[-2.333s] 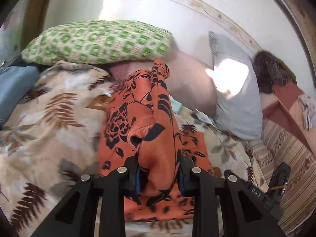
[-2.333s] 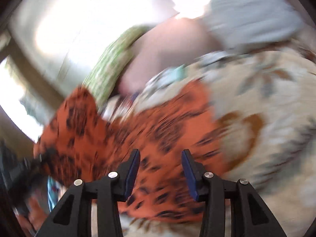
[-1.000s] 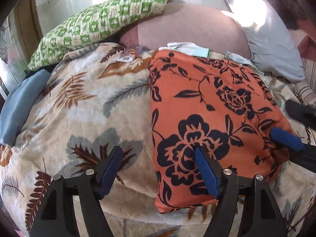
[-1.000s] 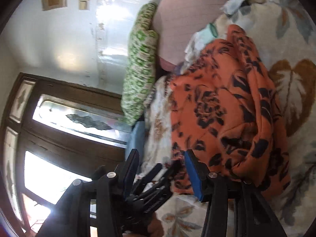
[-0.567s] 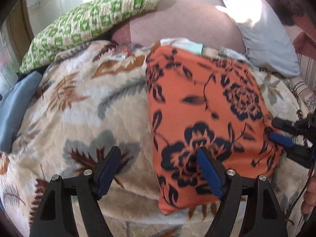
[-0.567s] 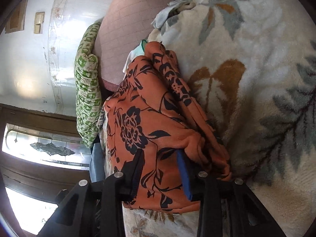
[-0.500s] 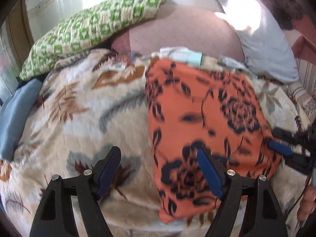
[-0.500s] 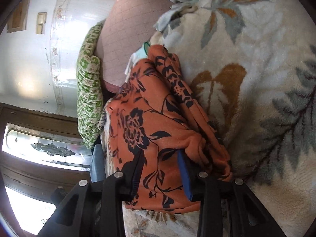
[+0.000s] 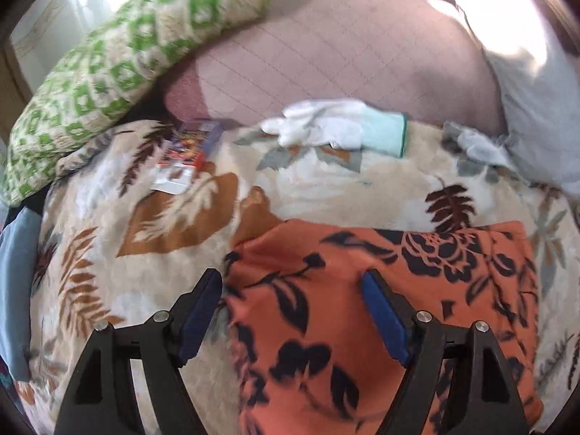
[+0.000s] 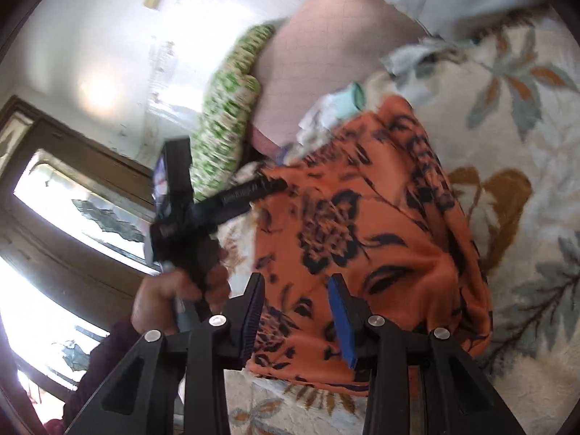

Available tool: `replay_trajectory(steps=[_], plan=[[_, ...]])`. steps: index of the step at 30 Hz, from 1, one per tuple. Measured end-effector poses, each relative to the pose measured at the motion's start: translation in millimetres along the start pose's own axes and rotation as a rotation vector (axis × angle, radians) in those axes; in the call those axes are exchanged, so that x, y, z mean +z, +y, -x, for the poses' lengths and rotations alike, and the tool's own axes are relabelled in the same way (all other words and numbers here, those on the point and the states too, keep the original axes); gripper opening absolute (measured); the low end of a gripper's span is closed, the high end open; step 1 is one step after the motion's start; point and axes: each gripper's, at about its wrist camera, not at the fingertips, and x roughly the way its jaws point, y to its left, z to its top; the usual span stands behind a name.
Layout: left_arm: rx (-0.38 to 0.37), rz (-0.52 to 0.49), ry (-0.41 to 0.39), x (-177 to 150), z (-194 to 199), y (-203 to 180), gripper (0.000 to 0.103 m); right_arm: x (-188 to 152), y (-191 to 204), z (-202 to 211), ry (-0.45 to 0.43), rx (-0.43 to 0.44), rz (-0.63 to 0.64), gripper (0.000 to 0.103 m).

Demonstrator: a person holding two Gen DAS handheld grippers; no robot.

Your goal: Fold small clothes

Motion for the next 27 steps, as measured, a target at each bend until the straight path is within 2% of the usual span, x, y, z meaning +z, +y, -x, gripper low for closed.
replay_trajectory(steps=[2,5,7,10,13,14,17,21,24,27], plan=[[0.026,-0.030,0.052,0.0,-23.7,-8.2,0.082,-1.9,-17.6,-14.5,0.052,-0.079,-0.064,0.040],[0.019,0.015,0.038,3.9,-29.8,-3.3,0.087,-1.4,-33.5,-17.5,0.050,-0.028,-0.147,0.039],[-0.013,0.063,0.038,7.1,-24.0,5.0,0.086,-1.0,-33.6,-13.4,0.034,-0.018,-0.152,0.039],[-0.097,0.098,-0.036,6.8,2.3,7.2,0.085,-0.9,-33.7,-1.9,-0.022,-0.002,-0.151,0.040],[-0.193,0.088,-0.063,2.5,30.8,-0.2,0.085,0.6,-36.4,18.0,-0.097,0.038,-0.144,0.040],[-0.198,0.072,-0.064,-1.5,37.7,-2.5,0.086,2.2,-36.7,25.0,-0.122,0.044,-0.139,0.040],[-0.122,0.031,-0.056,-28.6,50.3,2.4,0.086,5.1,-38.1,38.0,-0.158,0.053,-0.135,0.045],[-0.144,0.046,0.000,-85.3,46.5,25.3,0.086,11.6,-35.1,40.7,-0.173,0.062,-0.123,0.045],[-0.160,0.020,-0.037,-122.8,49.3,27.6,0.086,11.4,-23.4,27.1,-0.138,0.033,-0.078,0.045],[-0.146,-0.036,-0.083,-138.1,52.9,23.8,0.087,9.5,-28.3,0.5,-0.057,-0.043,-0.106,0.046]])
